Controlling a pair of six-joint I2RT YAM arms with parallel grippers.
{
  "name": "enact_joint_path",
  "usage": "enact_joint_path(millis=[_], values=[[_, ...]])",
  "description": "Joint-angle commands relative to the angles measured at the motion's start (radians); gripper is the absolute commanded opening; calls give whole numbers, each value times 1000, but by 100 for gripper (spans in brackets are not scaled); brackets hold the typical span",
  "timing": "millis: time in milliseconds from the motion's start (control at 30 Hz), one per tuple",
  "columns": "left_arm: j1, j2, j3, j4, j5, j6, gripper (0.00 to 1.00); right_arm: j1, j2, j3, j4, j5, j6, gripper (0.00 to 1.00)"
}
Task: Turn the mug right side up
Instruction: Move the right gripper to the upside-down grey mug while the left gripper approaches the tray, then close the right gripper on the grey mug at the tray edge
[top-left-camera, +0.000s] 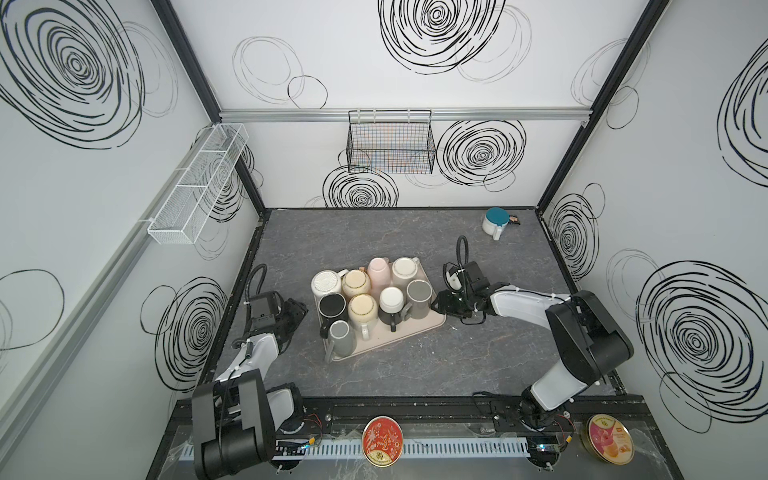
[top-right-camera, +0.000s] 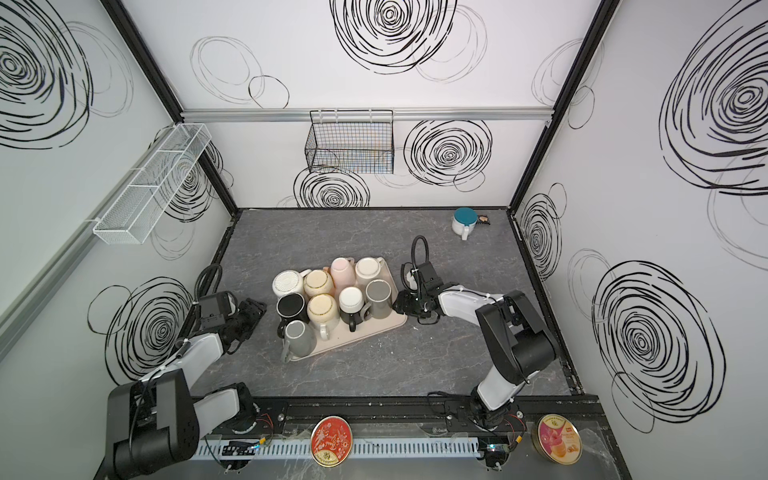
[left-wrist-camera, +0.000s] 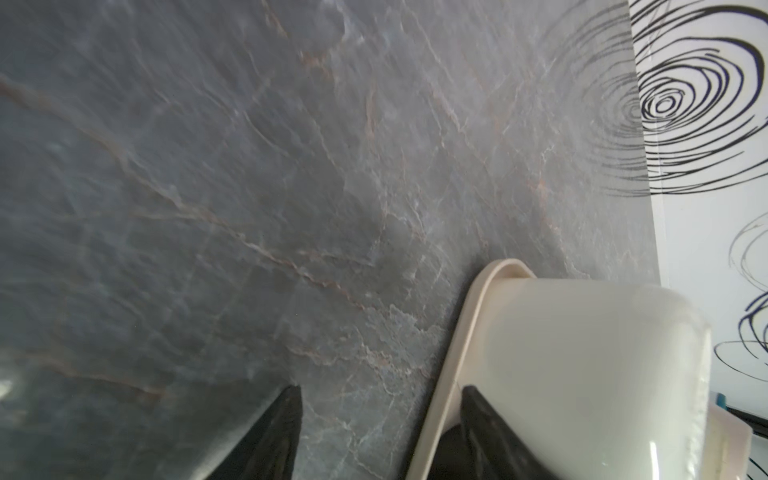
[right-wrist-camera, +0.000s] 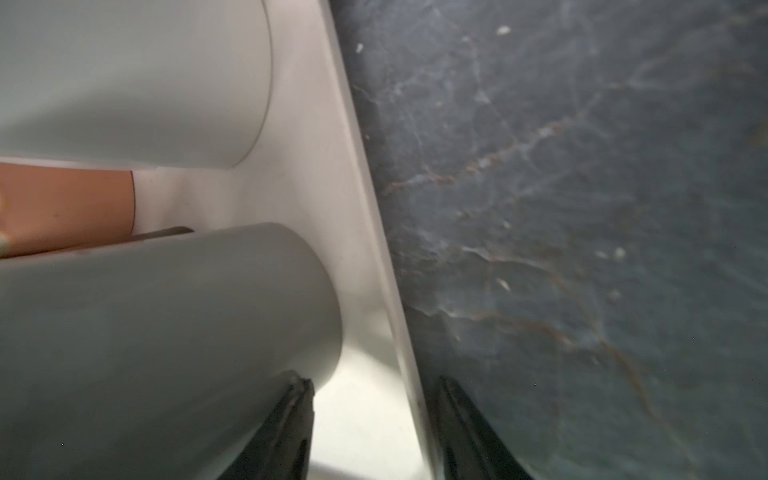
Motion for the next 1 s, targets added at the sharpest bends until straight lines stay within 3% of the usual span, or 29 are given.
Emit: enact_joint_path(millis=[0,233,700,833,967], values=[[-48,32,-22,69,33,-17,53,5,93,23,-53,21,-25,38],[-187,117,-65,221,-21,-133,38,-55,224,153,-60,10,-84,8],[-392,365,45,500,-77,-286,15,-172,447,456,-81,30,-138,3],[-431,468,130,568,-129,-281,15,-221,533,600,-105,29,-167,3],[-416,577,227,639,-94,-285,21,-225,645,805,-189,9,-219,3]])
